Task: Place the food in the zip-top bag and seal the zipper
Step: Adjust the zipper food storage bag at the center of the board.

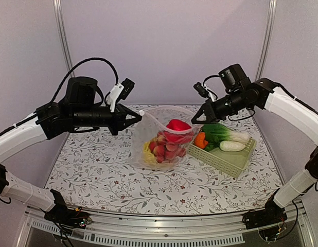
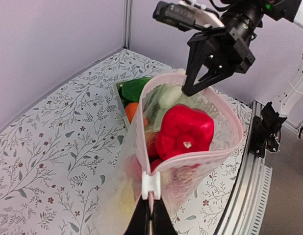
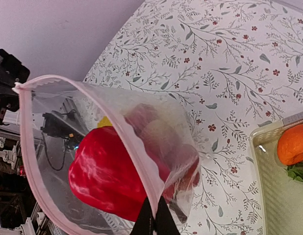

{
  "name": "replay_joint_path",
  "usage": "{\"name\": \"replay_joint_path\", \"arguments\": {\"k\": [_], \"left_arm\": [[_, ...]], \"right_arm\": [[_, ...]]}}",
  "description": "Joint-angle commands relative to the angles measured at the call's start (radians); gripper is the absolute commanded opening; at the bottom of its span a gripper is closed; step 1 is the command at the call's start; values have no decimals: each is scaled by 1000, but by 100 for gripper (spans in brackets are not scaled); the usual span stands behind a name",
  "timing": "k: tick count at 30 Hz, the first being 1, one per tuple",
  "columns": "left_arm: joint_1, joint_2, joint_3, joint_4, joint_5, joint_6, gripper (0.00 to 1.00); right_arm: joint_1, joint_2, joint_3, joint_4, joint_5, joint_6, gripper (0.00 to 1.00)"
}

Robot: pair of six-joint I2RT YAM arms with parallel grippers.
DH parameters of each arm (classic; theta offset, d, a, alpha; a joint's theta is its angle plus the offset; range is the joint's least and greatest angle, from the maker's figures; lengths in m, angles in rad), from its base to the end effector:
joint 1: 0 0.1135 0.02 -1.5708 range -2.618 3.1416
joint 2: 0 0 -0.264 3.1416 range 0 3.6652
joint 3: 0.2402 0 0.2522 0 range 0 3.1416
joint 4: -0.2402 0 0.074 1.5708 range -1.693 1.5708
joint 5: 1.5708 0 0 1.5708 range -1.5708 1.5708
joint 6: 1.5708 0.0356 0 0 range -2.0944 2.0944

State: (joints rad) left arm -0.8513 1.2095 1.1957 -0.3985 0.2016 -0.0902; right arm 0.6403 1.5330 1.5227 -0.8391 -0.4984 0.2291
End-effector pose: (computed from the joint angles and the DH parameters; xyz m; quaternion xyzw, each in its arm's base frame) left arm 0.1740 -0.2094 0.3734 0.3604 0.7526 -0.3221 0.4472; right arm 0.2505 0.2079 0.3557 -0.2703 0.8699 0.3533 0.2130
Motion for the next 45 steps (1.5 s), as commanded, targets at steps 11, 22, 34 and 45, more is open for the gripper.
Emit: {"name": "replay_joint_path", "arguments": {"k": [11,22,34,45], "left_arm": [[95,57,-76,221,127,-139,0],[110,121,-47,250,176,-168,0],[118,13,-73,274,201,-251,0],[101,83,-124,232,225,-212,0]], "right_arm": [[90,-127,83,15,43,35,0],[95,-30,116,-6,26,46,0],[96,-157,-13,106,72,121,0],[95,-69,-95,66,100,155,0]]}}
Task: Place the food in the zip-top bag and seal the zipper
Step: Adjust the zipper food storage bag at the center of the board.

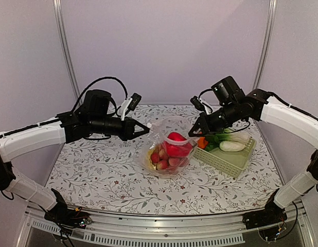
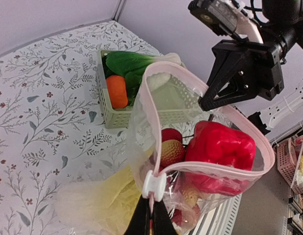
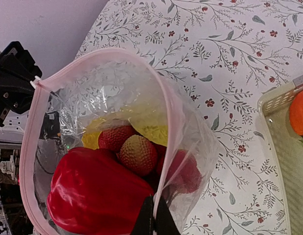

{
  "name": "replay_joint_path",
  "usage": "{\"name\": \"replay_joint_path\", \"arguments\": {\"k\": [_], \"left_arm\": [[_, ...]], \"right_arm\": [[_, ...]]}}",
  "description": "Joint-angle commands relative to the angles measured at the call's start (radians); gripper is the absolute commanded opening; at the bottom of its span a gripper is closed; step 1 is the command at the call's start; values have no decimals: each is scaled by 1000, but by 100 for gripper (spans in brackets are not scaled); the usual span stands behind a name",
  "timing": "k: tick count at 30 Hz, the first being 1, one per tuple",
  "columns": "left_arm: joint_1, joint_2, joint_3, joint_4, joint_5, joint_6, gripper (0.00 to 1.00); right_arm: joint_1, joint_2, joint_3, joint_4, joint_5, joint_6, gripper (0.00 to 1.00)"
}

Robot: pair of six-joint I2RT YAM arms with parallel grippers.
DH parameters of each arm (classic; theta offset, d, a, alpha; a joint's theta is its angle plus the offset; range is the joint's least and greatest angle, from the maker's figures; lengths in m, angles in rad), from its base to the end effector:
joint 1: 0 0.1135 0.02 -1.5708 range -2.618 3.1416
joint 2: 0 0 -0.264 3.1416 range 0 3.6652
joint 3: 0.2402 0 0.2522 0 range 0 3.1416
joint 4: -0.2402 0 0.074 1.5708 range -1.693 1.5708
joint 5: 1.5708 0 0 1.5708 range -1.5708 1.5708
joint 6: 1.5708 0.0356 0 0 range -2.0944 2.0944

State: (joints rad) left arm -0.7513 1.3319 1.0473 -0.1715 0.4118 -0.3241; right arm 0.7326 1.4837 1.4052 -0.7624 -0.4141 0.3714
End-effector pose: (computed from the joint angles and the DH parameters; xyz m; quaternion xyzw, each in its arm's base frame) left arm 0.2133 -0.2187 0.3118 0.2818 0.7889 -0.4142 0.3558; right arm 0.2261 0.2227 0.3377 -0.2364 0.8861 0.3467 0.1967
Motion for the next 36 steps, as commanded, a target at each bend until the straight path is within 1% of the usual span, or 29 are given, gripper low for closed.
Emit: {"name": "replay_joint_path", "arguments": {"k": [1,6,9,15,19,21,22,24,25,28,31,34,36], "left_arm": [[1,-54,38,8,7,23,0],[3,-130,94,35,-1,9,0],[7,-167,94,52,5,-1,0],[13,-174,71,25,5,7,0],[13,-142,57,29,32,13,0],[13,-112,61,27,54,20,0],[13,-96,64,27,67,24,0],[11,-66,68,33,95,29,0],[10,-54,70,36,106,27,0],[1,-40,76,43,128,26,0],[-8,-53,73,54,134,28,0],[-11,-56,77,54,145,26,0],[-11,-58,79,51,149,26,0]], "right_arm": [[2,-28,38,-17,14,9,0],[3,-83,132,-37,16,-9,0],[3,-112,143,-41,42,-17,0],[3,-119,88,-49,126,-18,0],[3,-108,37,-49,187,-3,3],[2,-108,10,-49,213,-3,6],[3,-109,-6,-49,224,-5,9],[3,-114,-20,-46,228,-17,19],[3,-117,-24,-45,230,-24,26],[-3,-137,-8,-44,247,-41,55],[-10,-170,28,-48,264,-52,77],[-12,-217,56,-48,313,-60,89],[-16,-243,69,-48,354,-61,93]]}}
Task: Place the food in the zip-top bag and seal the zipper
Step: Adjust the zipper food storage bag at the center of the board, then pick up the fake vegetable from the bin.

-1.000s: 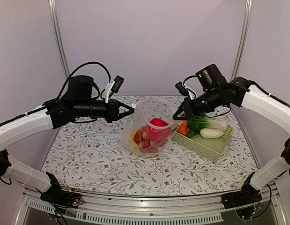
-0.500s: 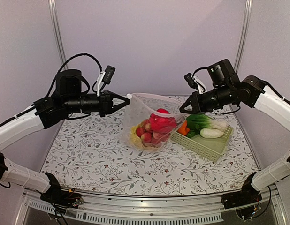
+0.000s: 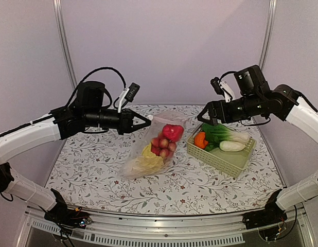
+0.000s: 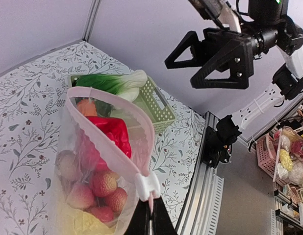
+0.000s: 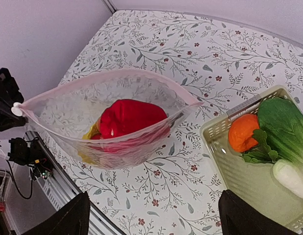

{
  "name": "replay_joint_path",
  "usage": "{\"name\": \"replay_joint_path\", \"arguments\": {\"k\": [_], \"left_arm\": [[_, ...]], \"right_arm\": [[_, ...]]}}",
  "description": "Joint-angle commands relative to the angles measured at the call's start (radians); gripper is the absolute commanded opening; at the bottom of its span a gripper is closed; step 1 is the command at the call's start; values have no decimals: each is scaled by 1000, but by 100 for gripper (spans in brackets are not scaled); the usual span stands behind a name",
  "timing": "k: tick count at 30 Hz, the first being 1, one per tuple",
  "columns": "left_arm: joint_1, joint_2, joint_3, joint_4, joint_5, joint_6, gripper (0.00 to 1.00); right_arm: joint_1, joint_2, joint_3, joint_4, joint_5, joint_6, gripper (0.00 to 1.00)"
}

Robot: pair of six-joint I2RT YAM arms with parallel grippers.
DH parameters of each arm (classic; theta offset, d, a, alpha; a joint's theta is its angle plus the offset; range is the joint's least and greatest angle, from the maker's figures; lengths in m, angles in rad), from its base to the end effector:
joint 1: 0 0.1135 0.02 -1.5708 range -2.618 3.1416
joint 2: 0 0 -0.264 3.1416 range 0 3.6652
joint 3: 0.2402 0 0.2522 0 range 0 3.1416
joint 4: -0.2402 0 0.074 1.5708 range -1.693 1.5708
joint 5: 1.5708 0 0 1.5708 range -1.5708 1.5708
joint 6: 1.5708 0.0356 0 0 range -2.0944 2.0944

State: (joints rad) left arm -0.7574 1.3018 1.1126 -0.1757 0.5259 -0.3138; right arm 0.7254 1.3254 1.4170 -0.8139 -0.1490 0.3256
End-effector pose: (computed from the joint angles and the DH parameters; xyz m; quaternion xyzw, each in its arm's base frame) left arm 0.2054 -0.2188 0.3435 0.3188 0.7434 -0.4636 0.3616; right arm 0.2032 0.1872 0.3795 -0.2105 0.8846 0.2646 0.3211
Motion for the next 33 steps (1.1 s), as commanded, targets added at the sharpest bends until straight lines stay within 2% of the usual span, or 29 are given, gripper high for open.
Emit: {"name": "replay_joint_path", "arguments": {"k": [1,3,7,14,23,27,30,33], "left_arm": [[-5,-30,13,51,35,16,0],[-6,-31,13,42,30,20,0],[-7,-38,12,36,26,24,0],[-6,-72,-2,9,1,49,0],[-2,-80,-11,7,-4,53,0],[0,-74,-5,7,-11,53,0],[1,-73,-4,8,-16,51,0],[3,-71,-5,13,-22,48,0]], "right_arm": [[-12,-97,59,4,107,-13,95],[-33,-127,59,3,124,-10,99],[-125,-155,42,-26,127,-4,99],[-280,-69,-35,-47,63,2,98],[-304,93,-95,-5,77,5,85],[-304,146,-121,19,61,13,70],[-298,177,-153,81,5,40,68],[-275,226,-160,122,15,63,67]]}}
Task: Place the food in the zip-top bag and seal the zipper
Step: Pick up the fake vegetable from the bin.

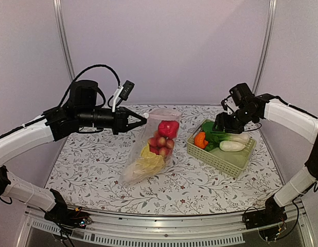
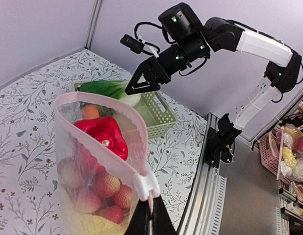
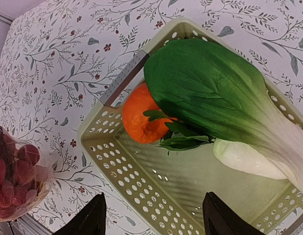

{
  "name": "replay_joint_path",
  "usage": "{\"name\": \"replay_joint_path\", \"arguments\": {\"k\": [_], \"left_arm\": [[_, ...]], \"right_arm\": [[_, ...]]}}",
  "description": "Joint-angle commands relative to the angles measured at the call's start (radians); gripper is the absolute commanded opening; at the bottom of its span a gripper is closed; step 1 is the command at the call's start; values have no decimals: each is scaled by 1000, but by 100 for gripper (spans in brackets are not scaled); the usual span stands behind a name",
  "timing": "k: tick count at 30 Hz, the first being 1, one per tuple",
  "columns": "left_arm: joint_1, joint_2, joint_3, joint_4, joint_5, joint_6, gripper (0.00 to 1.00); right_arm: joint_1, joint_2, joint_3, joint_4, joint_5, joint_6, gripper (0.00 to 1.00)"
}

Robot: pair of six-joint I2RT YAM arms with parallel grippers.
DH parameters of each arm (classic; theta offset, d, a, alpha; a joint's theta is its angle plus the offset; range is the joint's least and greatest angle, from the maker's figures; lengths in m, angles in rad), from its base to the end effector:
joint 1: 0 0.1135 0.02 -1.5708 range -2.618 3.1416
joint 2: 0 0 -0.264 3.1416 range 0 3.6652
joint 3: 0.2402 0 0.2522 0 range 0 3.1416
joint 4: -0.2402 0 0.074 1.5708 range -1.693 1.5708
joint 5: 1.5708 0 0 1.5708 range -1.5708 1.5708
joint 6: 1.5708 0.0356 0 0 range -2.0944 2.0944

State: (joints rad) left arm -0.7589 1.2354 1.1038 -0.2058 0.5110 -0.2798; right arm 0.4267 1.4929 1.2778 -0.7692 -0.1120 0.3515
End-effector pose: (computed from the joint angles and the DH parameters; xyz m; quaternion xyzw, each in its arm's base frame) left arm 0.1933 -0.2073 0.3553 0.3293 0.7321 -0.4567 0.3835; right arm 0.2825 0.1328 0.2919 -0.0521 0.9545 0.1591 0.2467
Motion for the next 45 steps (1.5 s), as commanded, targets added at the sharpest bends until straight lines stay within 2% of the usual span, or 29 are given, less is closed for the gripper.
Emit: {"name": "replay_joint_path", "arguments": {"k": [1,6,14,21,34,45], "left_arm": [[4,-3,3,47,-9,10,0],[6,0,-4,60,-9,0,0],[9,-1,-9,62,-7,1,0],[9,-4,-16,78,7,-8,0],[10,-13,-17,72,6,-6,0],[12,-14,-12,57,4,0,0]], "right_arm": [[33,77,-15,90,-18,41,66],[85,186,24,145,3,80,62],[134,281,30,195,188,217,57],[149,326,22,278,205,267,52],[171,409,34,330,230,317,49],[172,383,1,370,259,318,35]]}}
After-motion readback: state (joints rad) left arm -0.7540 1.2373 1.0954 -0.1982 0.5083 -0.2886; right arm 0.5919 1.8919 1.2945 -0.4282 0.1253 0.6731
